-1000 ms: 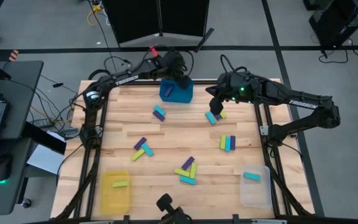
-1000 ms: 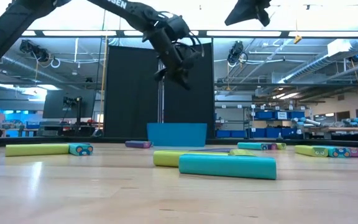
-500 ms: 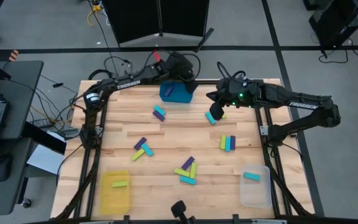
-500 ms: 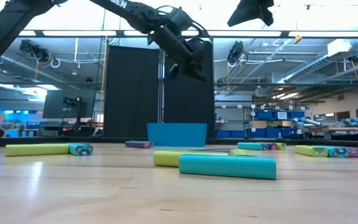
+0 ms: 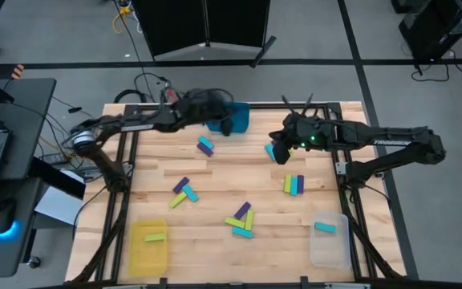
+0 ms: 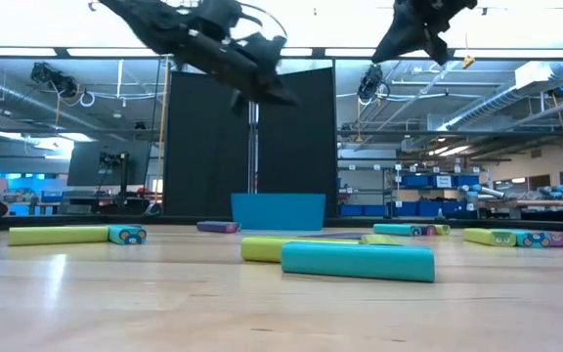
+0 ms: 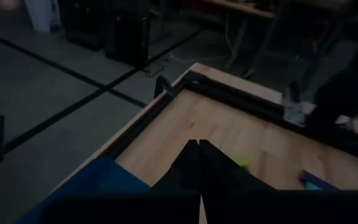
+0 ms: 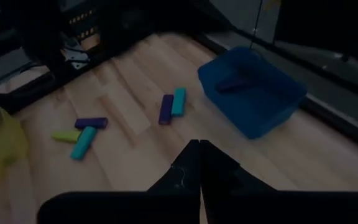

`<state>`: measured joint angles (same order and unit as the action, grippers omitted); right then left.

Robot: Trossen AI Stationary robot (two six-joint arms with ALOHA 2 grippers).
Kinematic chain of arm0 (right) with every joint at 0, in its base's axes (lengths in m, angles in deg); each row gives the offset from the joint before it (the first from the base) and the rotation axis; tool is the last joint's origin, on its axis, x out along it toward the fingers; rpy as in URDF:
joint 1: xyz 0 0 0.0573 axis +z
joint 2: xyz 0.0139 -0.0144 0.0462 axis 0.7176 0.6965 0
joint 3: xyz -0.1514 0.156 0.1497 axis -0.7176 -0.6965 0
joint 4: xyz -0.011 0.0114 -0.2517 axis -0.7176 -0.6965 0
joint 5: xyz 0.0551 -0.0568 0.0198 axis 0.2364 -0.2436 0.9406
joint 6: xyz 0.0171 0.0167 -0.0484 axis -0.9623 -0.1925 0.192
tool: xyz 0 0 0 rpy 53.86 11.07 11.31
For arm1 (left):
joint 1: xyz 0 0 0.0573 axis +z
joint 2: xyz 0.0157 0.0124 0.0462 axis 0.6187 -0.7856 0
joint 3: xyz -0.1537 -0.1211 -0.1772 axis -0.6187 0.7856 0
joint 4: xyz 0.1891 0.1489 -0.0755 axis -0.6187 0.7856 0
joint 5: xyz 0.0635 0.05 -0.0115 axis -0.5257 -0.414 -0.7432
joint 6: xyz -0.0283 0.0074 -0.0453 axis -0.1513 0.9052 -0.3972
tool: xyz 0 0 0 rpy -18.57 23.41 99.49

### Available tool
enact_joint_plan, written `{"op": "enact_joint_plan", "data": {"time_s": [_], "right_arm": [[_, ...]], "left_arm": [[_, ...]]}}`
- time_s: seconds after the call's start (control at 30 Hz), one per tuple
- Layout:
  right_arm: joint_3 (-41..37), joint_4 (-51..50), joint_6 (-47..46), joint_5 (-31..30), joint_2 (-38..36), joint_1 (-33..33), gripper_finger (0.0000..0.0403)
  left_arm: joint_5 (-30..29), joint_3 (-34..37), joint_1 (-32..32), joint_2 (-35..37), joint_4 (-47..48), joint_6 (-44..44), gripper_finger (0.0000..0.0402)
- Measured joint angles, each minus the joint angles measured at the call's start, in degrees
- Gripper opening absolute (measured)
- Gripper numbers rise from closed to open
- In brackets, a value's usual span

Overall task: Sort blocks
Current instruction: Put the sky blue block into the white bin

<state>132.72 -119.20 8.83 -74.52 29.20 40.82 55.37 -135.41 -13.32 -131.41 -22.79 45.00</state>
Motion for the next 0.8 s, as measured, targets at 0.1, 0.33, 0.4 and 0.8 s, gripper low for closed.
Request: {"op": "enact_joint_plan", "data": {"time_s": [0.1,0.33,0.4,0.8], "right_arm": [[-2.48,-0.08,-2.16,1.72,-0.35,0.24,0.0009],[-8.35,-0.07,-7.97,5.39,0.96,0.26,0.001],[-9.07,-0.12,-10.0,5.45,1.41,0.13,0.0012],[-9.06,-6.43,-18.19,14.96,12.54,-8.16,0.0099]], "left_arm": [[-0.06,6.86,-1.19,6.8,-0.95,0.33,0.0],[-0.58,19.08,-5.67,19.23,-1.68,-0.8,0.0001],[-1.26,21.57,-7.06,22.0,-1.79,-2.93,0.0001],[-7.91,26.32,-11.17,28.67,-1.75,-4.42,0.0002]]}}
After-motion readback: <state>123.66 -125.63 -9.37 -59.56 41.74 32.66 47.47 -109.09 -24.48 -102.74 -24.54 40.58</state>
